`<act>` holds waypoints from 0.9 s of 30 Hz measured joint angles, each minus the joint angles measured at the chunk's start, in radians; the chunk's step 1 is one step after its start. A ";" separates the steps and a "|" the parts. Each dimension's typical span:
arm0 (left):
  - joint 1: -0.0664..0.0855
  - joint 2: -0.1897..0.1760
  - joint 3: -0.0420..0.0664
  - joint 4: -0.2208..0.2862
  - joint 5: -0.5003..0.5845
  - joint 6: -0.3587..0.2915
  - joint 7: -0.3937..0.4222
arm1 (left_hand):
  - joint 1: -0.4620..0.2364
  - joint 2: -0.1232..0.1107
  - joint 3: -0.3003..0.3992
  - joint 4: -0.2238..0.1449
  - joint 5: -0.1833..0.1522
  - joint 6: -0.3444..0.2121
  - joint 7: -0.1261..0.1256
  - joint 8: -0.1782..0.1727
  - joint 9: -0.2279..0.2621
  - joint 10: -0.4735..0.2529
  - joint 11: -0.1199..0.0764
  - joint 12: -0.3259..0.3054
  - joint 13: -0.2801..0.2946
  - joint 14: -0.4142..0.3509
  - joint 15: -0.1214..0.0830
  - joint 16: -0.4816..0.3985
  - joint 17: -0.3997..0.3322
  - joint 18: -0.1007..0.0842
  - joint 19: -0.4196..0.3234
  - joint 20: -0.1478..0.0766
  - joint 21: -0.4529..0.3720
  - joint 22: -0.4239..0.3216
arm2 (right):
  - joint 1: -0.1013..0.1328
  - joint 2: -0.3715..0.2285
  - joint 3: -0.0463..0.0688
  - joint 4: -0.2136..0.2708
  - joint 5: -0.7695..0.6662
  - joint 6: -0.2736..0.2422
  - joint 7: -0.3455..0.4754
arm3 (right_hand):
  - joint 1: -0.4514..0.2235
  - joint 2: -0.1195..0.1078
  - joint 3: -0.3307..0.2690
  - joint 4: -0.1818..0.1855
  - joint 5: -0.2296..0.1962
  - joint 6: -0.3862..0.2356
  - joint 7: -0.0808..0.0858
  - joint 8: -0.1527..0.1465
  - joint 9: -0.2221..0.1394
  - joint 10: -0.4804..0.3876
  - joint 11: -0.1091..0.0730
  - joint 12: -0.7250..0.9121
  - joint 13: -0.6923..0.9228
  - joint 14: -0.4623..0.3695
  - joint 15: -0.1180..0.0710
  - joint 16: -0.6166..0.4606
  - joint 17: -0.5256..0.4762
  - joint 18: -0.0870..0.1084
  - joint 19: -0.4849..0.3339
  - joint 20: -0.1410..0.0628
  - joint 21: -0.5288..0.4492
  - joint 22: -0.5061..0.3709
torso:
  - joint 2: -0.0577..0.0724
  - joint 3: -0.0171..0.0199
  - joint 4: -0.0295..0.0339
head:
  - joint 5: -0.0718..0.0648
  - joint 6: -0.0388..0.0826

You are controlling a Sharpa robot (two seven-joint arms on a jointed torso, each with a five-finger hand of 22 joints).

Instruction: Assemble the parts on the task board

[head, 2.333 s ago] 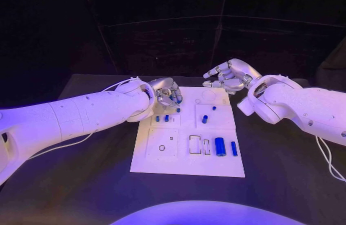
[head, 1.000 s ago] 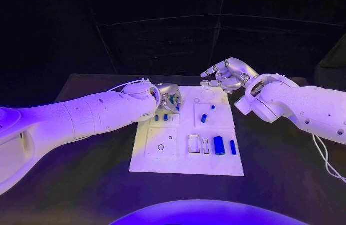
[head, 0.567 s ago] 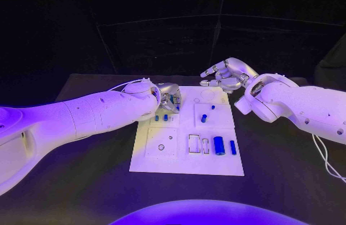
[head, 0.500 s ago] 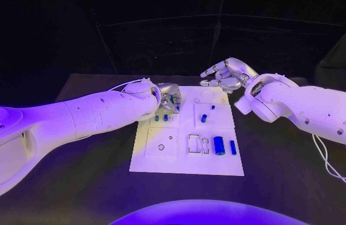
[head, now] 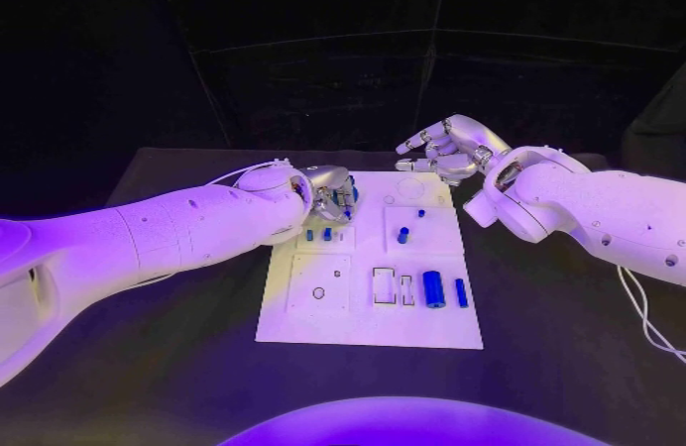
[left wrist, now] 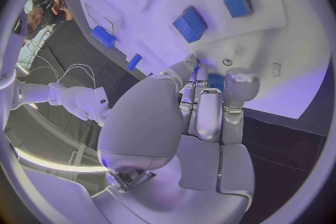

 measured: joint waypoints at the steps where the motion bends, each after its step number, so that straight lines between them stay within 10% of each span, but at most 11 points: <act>1: 0.000 -0.005 0.001 0.007 0.002 -0.003 0.001 | -0.003 -0.003 0.004 -0.002 0.000 0.000 0.000 -0.003 0.000 0.000 0.000 0.000 -0.001 0.000 0.000 0.000 -0.001 0.000 0.000 0.000 0.000 0.000 | 0.000 0.000 0.000 0.000 0.000 0.000 0.000 | 0.000 0.000 0.000 0.000 0.000 0.000 0.000 0.000 0.000 0.000 0.000 0.000 0.000 0.000 0.000 0.000 0.000 0.000 0.000 0.000 0.000 0.000 | 0.000 -0.0001 0.0004 | 0.000 0.000; 11: 0.019 -0.092 0.040 0.088 0.026 -0.017 0.011 | -0.023 -0.023 0.029 -0.016 0.000 0.009 0.002 -0.012 0.000 0.013 -0.002 -0.012 -0.003 0.000 0.000 0.000 -0.010 0.000 0.000 0.000 0.006 0.010 | 0.000 0.003 0.000 -0.008 0.000 0.000 0.001 | 0.000 0.000 0.000 0.000 0.000 -0.003 -0.003 0.000 0.000 0.000 0.000 0.000 0.000 0.000 0.000 0.000 0.000 0.000 0.000 0.000 -0.004 -0.001 | -0.002 -0.0001 0.0018 | 0.000 0.002; 27: 0.013 -0.162 0.046 0.101 0.059 0.021 0.009 | -0.045 -0.036 0.038 -0.019 0.000 0.016 0.001 -0.020 0.000 0.020 -0.002 -0.019 -0.003 0.000 0.000 0.000 -0.015 0.000 0.000 0.000 0.010 0.014 | -0.001 0.005 0.000 -0.012 0.000 0.000 0.004 | 0.000 0.000 0.000 0.000 0.000 -0.003 -0.003 0.000 0.000 0.000 0.000 0.000 0.000 0.000 0.000 0.000 0.000 0.000 0.000 0.000 -0.004 -0.001 | -0.001 -0.0002 0.0032 | 0.010 0.006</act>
